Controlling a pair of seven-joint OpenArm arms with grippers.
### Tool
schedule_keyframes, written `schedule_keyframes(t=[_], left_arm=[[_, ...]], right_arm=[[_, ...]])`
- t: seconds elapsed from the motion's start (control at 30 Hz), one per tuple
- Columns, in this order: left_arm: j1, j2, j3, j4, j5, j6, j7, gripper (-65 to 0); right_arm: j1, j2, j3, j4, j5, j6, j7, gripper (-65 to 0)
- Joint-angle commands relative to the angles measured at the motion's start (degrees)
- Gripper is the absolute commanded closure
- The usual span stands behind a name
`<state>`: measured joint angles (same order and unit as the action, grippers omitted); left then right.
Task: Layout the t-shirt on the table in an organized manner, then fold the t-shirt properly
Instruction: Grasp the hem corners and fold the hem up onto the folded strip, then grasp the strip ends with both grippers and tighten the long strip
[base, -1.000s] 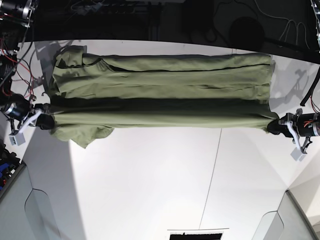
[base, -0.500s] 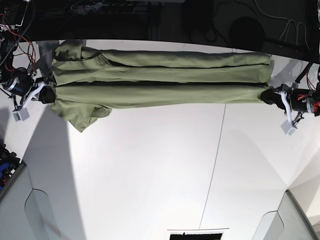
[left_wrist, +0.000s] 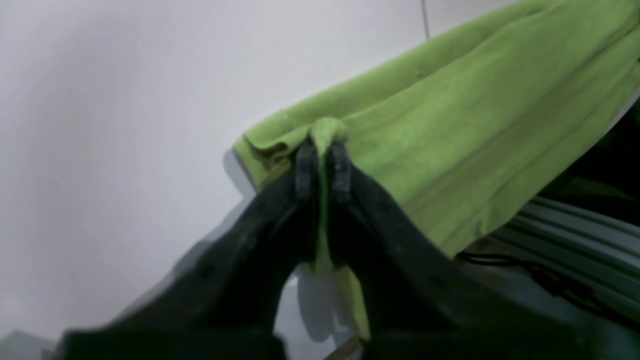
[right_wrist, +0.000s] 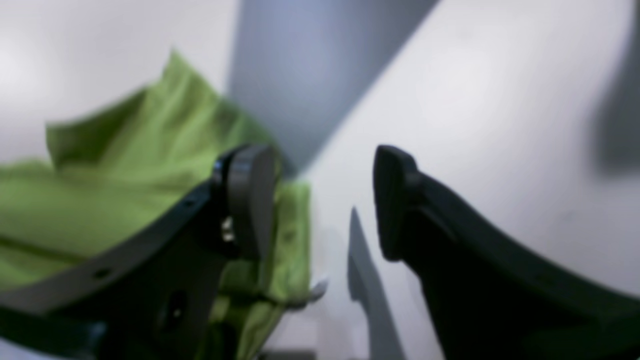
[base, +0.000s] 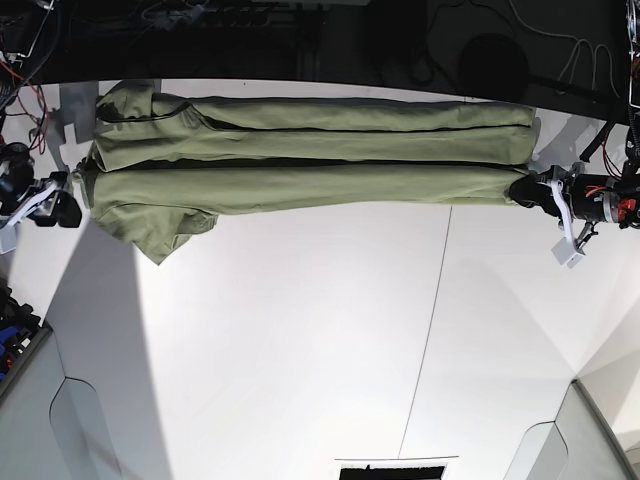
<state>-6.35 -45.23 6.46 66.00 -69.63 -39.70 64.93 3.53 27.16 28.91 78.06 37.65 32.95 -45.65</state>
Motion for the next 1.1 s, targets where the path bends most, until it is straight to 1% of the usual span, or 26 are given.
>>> schedule_keyframes(t=[0.0,0.07,0.13,0.2,0.27,0.33,0.43,0.47,0.6,0.7,0.77,0.8,0.83,0.9,0.93,1.0,1.07], left_arm=[[-0.9,-1.4,-0.5,0.8,-0.9,-0.3,-0.5,-4.9],[-0.9,-1.4,-0.5,0.8,-0.9,-0.3,-0.5,-4.9],[-0.9,-1.4,-0.5,0.8,-0.9,-0.3,-0.7,-4.9],[-0.9,-1.4,-0.5,0.8,-0.9,-0.3,-0.9,-4.9],[-0.9,-1.4,-0.5,0.8,-0.9,-0.3,-0.9,-5.3],[-0.9,-1.4,-0.5,0.8,-0.9,-0.3,-0.8,-11.1],[-0.9,-1.4,-0.5,0.8,-0.9,-0.3,-0.9,-21.9],[-0.9,-1.4,-0.5,0.8,-0.9,-0.3,-0.9,-23.7],[-0.9,-1.3,-0.5,0.8,-0.8,-0.3,-0.9,-24.2],[-0.9,-1.3,-0.5,0.8,0.0,-0.3,-1.8,-24.1],[-0.9,-1.3,-0.5,0.8,1.6,-0.3,-2.6,-24.1],[-0.9,-1.3,-0.5,0.8,1.8,-0.3,-2.6,-24.1],[-0.9,-1.3,-0.5,0.8,1.8,-0.3,-2.6,-24.1],[-0.9,-1.3,-0.5,0.8,1.8,-0.3,-2.6,-24.1],[-0.9,-1.3,-0.5,0.8,1.7,-0.3,-2.6,-24.1],[-1.0,-1.3,-0.5,0.8,1.7,-0.3,-2.6,-24.1],[-0.9,-1.2,-0.5,0.8,1.7,-0.3,-2.6,-24.2]], right_arm=[[1.4,1.3,0.7,1.1,1.0,-0.2,1.4,-31.7],[2.5,1.2,0.2,1.1,1.2,-0.1,1.7,-31.7],[3.9,1.2,-1.8,1.0,0.8,-0.1,2.3,-31.7],[5.9,1.1,-5.1,0.7,-1.2,-0.2,2.8,-31.7],[8.3,0.6,-8.4,0.0,-4.4,-0.2,4.2,-31.7],[10.8,-0.3,-11.5,-1.9,-7.4,-0.2,5.3,-31.7],[14.0,-1.9,-15.6,-7.2,-9.4,-0.2,6.4,-31.7],[14.7,-2.3,-17.0,-9.1,-10.3,-0.2,6.9,-31.7],[15.0,-3.3,-21.5,-12.7,-10.7,-0.2,7.9,-31.7],[14.7,-3.5,-23.6,-12.6,-9.1,-0.1,7.2,-31.6],[14.7,-3.5,-24.4,-12.5,-8.1,-0.1,6.1,-30.5],[14.7,-3.6,-24.5,-12.4,-7.6,-0.1,5.7,-27.1],[14.7,-3.5,-24.5,-12.4,-7.1,-0.1,5.1,-21.5],[14.7,-3.5,-24.5,-12.3,-5.8,-0.1,4.4,-6.3],[14.7,-3.5,-24.5,-12.3,-4.9,-0.1,4.4,0.0],[14.9,-3.5,-24.5,-12.2,-2.9,-0.1,4.3,0.0],[15.1,-3.5,-24.3,-12.0,-1.1,-0.1,2.9,0.0]])
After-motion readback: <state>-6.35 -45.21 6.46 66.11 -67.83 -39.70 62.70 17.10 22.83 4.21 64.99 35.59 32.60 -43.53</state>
